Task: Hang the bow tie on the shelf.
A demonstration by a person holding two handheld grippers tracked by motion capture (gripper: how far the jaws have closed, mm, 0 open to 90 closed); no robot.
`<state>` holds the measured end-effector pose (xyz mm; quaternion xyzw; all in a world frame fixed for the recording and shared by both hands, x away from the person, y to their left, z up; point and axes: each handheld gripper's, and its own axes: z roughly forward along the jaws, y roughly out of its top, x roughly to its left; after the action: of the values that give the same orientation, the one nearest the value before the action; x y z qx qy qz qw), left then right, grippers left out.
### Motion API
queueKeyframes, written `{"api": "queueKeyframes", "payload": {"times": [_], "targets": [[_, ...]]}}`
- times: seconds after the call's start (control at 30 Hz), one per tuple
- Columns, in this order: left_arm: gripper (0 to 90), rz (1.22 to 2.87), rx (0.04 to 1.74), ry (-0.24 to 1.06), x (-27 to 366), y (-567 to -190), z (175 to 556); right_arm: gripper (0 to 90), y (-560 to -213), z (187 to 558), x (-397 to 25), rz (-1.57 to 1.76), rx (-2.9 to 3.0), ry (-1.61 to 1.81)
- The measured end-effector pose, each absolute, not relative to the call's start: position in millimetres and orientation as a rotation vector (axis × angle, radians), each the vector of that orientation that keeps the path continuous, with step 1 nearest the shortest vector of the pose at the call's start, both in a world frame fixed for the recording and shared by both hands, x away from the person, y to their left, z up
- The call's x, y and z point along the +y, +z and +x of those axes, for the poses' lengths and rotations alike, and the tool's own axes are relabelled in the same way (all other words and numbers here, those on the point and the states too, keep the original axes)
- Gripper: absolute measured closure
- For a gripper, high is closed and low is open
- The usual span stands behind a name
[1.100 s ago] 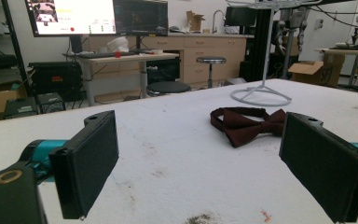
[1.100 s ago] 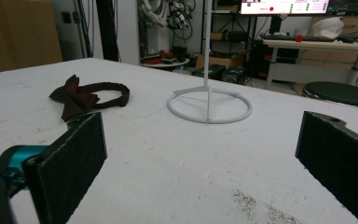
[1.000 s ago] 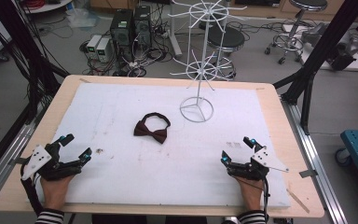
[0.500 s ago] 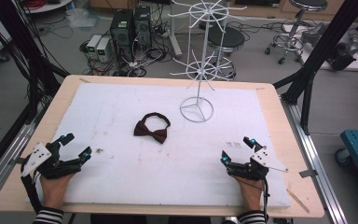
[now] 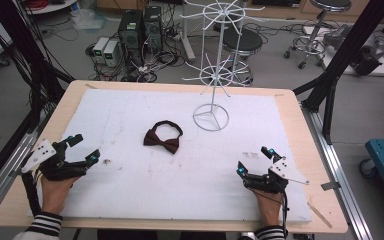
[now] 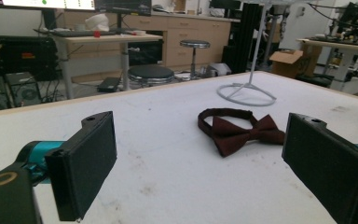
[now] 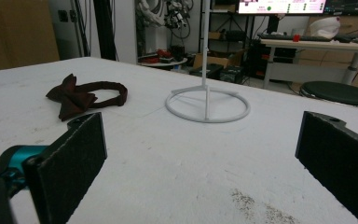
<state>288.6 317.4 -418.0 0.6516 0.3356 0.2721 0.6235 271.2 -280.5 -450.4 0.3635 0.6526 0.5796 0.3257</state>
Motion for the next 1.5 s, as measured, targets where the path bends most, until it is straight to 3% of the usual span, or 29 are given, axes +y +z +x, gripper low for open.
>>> {"api": "queueKeyframes", "payload": {"times": [0.57,1.5], "targets": [[10.2,1.719,0.649,0.532,292.0,-376.3,326.6,1.2,-450.4,271.7,-280.8,0.949,1.707,1.517],[10.2,1.991,0.501,0.34,228.6,-343.9,383.2,1.2,-450.4,271.8,-280.9,0.953,1.703,1.521]]}}
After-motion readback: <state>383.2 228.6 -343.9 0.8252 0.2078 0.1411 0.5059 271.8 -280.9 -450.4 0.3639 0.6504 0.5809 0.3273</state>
